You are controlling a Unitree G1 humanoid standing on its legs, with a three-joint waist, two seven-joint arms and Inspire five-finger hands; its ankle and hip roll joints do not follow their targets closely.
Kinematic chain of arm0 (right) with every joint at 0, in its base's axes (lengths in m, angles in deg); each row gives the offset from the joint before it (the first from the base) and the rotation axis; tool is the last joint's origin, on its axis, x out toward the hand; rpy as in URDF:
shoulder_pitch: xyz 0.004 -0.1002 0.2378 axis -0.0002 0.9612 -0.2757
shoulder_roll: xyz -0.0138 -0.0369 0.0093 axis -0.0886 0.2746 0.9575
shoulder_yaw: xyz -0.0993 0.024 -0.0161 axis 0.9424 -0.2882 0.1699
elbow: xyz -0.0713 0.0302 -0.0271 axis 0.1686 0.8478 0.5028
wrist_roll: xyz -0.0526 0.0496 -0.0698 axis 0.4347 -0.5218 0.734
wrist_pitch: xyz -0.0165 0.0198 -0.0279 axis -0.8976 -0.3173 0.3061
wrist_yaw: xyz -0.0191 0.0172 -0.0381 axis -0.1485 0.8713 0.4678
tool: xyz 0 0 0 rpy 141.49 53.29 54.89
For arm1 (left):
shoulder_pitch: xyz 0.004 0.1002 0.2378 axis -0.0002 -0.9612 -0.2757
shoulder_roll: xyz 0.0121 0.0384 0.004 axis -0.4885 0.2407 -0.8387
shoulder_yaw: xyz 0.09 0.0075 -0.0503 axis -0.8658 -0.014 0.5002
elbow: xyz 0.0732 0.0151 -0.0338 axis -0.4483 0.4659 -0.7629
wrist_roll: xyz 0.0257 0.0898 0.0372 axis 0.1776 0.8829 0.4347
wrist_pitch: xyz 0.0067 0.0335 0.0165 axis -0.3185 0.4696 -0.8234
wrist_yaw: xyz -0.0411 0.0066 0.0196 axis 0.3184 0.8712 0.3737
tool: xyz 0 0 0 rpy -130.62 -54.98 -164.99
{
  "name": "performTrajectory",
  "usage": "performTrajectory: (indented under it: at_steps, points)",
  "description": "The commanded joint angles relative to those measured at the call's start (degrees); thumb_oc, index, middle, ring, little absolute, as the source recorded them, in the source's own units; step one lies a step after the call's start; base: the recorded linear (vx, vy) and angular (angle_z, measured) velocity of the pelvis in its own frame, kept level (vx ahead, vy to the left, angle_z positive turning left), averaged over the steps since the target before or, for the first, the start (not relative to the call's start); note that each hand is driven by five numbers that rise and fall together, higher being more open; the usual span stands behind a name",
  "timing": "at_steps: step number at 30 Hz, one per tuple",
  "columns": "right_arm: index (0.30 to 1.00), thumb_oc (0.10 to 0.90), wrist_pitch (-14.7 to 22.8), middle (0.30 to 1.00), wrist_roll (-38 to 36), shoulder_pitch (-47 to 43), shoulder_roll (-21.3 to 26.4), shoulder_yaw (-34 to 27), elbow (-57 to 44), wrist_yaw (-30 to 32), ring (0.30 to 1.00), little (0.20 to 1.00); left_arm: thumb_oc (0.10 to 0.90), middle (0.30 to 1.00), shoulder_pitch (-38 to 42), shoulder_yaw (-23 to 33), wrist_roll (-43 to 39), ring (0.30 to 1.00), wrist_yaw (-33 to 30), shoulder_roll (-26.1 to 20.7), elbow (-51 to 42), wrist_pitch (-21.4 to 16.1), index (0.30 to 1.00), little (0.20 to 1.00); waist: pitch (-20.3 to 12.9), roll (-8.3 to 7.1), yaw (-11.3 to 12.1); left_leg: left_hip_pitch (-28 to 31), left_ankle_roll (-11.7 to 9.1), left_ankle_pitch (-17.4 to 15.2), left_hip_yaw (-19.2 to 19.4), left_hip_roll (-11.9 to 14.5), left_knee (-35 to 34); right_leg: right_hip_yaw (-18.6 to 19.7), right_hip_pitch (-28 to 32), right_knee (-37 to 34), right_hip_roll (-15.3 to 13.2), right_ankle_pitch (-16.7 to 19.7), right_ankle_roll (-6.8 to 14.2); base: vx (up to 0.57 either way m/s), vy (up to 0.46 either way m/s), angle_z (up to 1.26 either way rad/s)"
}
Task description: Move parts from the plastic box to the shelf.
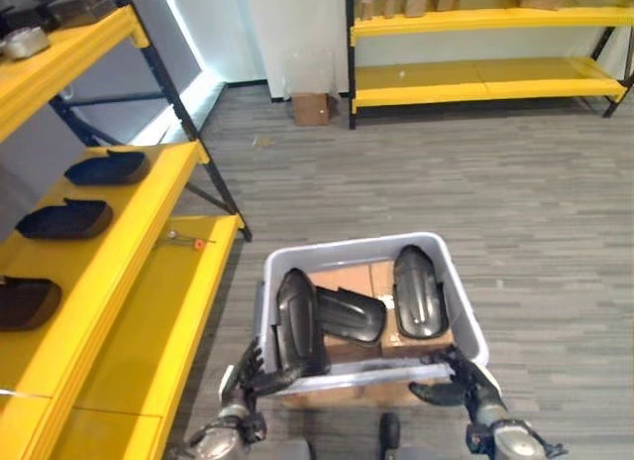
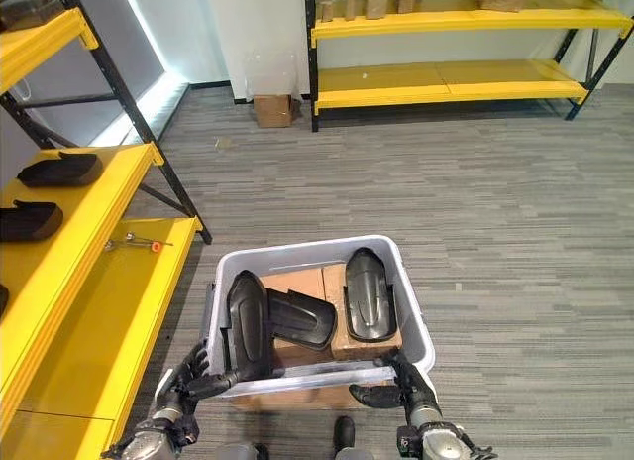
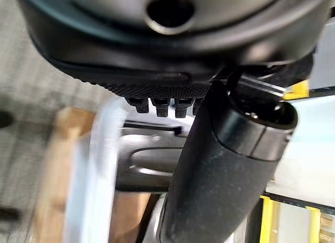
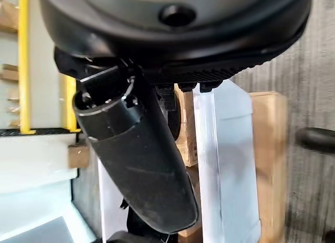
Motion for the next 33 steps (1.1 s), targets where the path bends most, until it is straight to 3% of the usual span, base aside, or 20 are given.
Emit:
performTrajectory:
  at_steps: [1,2,5,9,19,22,29,33]
  points:
    - [1.0,0.9,4.8,1.0,-2.4,-2.7,0.0,-2.1,-4.8,1.4,1.0,1.0,0.9,1.0,0.4,2.7,-1.0,1.0,-0.9,-2.9,-5.6,-3.4,1.0,1.0,-1.6,-3.09,1.3,3.7,-4.1,5.8,2.0,2.2,-5.8,-0.8,11.5,-20.1,-0.9,6.2,5.0,0.07,0.148,0.23]
    - [1.0,0.9,4.8,1.0,-2.3,-2.8,-0.3,-1.8,-4.4,1.3,1.0,1.0,0.9,1.0,0.7,2.4,-0.7,1.0,-0.8,-3.1,-5.4,-3.6,1.0,1.0,-2.4,-2.16,0.9,4.6,-4.4,5.2,2.5,1.7,-8.9,-0.7,11.8,-21.3,-1.4,6.7,5.7,0.12,0.182,-0.29]
    - [1.0,0.9,4.7,1.0,-1.8,-3.0,-1.0,-2.0,-4.8,1.3,1.0,1.0,0.9,1.0,0.9,2.3,-0.5,1.0,-0.5,-3.4,-5.7,-3.8,1.0,1.0,-3.3,-1.65,0.7,7.0,-4.4,4.0,5.1,0.2,-11.4,-0.4,12.1,-22.2,-3.4,8.4,7.1,0.1,0.204,-0.2]
    - [1.0,0.9,4.3,1.0,-1.5,-3.4,-1.9,-1.3,-4.8,0.6,1.0,1.0,0.9,1.0,1.4,2.8,-0.3,1.0,-0.9,-4.7,-5.9,-4.0,1.0,1.0,-3.2,-2.23,1.0,8.6,-3.0,2.3,8.4,-1.7,-12.3,1.8,10.6,-21.7,-5.8,10.0,8.7,0.06,0.195,-0.42]
    - [1.0,0.9,4.8,1.0,-3.4,-1.5,-2.5,-2.8,-11.9,-0.9,1.0,1.0,0.9,1.0,0.7,6.2,-0.4,1.0,-2.4,-4.4,-8.3,-4.5,1.0,1.0,-3.3,-3.34,0.1,10.4,-1.6,1.8,11.4,-3.7,-15.5,3.9,8.3,-21.0,-7.7,11.5,10.8,0.02,0.098,-0.15]
    - [1.0,0.9,5.8,1.0,-4.1,-1.0,-1.9,-4.7,-15.8,-1.4,1.0,1.0,0.9,1.0,0.2,7.6,-1.0,1.0,-2.6,-4.1,-10.5,-5.2,1.0,1.0,-3.3,-3.69,-0.3,10.9,-1.4,1.5,12.0,-3.9,-15.7,4.3,8.1,-21.1,-7.9,11.8,11.0,0.02,0.053,-0.13]
    - [1.0,0.9,11.0,1.0,-5.3,-2.6,1.7,-17.5,-29.9,-2.1,1.0,1.0,0.9,1.0,-1.1,15.7,-1.4,1.0,-2.7,-3.7,-23.4,-9.4,1.0,1.0,-2.3,-4.16,-1.9,10.8,-1.9,1.9,13.2,-3.4,-16.9,4.7,6.5,-22.0,-7.8,12.2,11.2,0.01,0.026,-0.15]
    - [1.0,0.9,10.5,1.0,-3.7,-7.2,4.1,-17.5,-26.7,-0.4,1.0,1.0,0.9,1.0,1.1,15.7,-1.3,1.0,-2.9,-4.5,-24.4,-10.1,1.0,1.0,-0.9,-3.93,-1.2,9.6,-2.3,2.7,12.8,-2.9,-16.9,4.2,5.6,-22.3,-7.6,12.6,11.0,-0.04,-0.045,-0.01]
